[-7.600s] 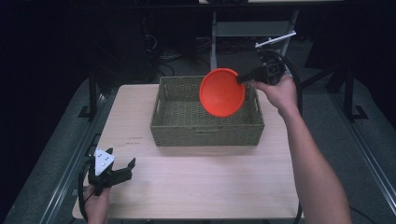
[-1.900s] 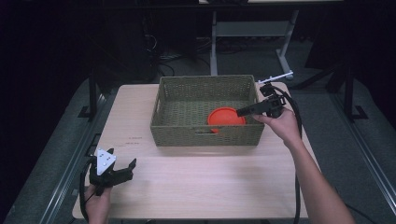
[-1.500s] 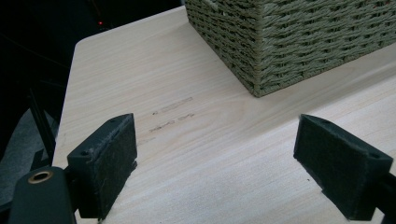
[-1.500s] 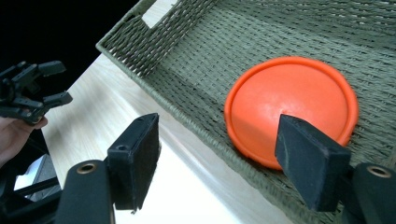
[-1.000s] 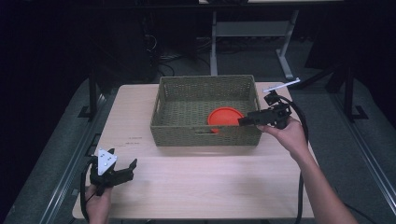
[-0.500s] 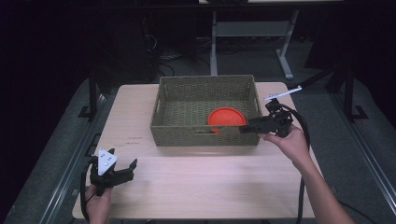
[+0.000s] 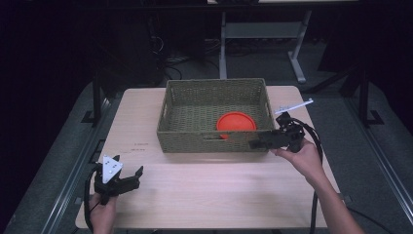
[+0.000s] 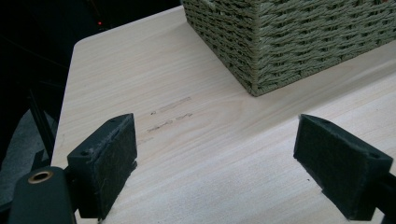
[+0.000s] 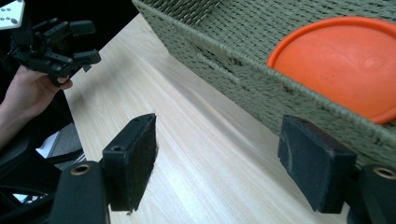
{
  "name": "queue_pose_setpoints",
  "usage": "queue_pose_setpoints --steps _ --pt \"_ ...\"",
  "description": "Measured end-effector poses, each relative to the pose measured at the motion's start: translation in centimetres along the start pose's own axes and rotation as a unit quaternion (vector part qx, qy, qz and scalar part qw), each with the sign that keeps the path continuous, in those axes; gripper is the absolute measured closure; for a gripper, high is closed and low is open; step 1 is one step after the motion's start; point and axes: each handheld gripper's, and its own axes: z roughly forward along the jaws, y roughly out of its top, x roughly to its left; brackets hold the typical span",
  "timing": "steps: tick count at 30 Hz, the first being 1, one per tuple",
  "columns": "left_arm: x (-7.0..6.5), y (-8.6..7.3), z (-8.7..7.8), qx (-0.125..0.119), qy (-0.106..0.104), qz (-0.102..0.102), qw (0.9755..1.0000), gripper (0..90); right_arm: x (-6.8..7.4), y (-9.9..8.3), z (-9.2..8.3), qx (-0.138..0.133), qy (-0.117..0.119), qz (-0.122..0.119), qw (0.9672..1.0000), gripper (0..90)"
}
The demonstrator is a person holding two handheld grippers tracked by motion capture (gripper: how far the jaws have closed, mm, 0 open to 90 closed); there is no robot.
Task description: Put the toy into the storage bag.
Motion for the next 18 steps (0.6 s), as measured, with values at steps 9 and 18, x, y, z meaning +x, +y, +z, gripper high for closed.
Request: queue_pose_setpoints --steps 9,18 --pt "0.0 0.0 -0.1 -0.001 0.001 -0.002 1.0 12.8 0.0 -0.9 0.2 0.002 0.003 0.001 1.0 27.3" --pt "0.0 0.0 -0.1 0.002 0.001 0.002 1.0 12.8 -0.3 -2.7 0.2 -0.002 0.02 0.003 0.9998 26.8"
